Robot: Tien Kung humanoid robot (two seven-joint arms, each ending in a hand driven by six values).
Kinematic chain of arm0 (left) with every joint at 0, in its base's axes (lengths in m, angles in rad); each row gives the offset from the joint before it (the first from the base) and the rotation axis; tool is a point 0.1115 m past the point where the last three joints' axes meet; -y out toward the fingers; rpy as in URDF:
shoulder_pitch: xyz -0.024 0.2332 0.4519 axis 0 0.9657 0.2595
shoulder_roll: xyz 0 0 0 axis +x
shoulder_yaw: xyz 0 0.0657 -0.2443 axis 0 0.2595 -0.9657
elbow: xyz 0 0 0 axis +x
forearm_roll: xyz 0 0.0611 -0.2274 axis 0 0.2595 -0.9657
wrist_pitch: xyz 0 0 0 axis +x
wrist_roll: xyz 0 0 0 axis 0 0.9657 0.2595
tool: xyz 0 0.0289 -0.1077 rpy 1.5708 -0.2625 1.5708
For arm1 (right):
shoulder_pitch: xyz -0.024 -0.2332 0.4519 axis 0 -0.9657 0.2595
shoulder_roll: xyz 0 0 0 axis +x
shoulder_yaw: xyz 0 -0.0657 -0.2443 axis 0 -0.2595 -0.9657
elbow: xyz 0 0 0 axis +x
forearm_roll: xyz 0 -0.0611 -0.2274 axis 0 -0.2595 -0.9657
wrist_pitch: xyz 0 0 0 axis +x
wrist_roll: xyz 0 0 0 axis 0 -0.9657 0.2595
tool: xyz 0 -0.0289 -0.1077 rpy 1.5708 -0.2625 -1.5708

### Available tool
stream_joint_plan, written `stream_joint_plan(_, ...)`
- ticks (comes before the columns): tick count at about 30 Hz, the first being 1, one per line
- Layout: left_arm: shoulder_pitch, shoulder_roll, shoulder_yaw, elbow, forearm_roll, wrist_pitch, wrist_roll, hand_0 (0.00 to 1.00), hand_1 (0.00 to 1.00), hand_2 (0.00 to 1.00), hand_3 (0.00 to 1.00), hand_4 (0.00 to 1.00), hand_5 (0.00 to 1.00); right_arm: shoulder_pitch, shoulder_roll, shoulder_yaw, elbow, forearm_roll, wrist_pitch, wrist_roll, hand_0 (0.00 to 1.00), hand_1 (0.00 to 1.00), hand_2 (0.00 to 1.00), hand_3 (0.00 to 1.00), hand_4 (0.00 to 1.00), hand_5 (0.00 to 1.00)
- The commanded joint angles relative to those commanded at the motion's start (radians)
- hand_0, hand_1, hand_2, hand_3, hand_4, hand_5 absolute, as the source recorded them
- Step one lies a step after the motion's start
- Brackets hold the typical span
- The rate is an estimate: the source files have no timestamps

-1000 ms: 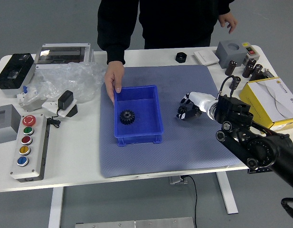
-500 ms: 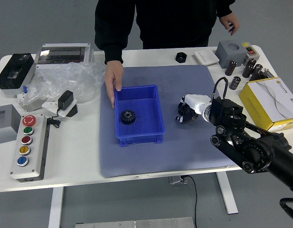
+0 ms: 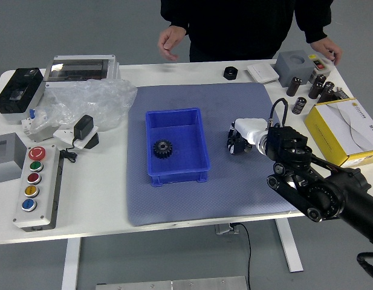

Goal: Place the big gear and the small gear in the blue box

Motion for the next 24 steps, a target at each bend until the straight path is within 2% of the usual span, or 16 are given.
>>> stream_joint_plan(1, 0.000, 0.000, 0.000, 0.000, 0.000, 0.000, 0.000, 0.780, 0.810, 0.799, 0.816, 0.628, 0.237, 0.000, 0.000, 0.000, 0.000, -0.002, -0.002, 0.002, 0.488, 0.503, 0.576, 0.650, 0.439, 0.317)
stream_joint_plan(2, 0.000, -0.001, 0.000, 0.000, 0.000, 0.000, 0.000, 0.780, 0.810, 0.799, 0.817, 0.628, 0.236, 0.000, 0.000, 0.000, 0.000, -0.005, -0.004, 0.003, 0.442, 0.469, 0.535, 0.634, 0.402, 0.294)
stream_joint_plan(24, -0.001, -0.001, 0.000, 0.000, -0.004, 0.001, -0.001, 0.781, 0.810, 0.799, 0.817, 0.628, 0.237, -0.013, -0.001, 0.043, 0.014, -0.030, -0.038, 0.022, 0.403, 0.433, 0.474, 0.619, 0.370, 0.241)
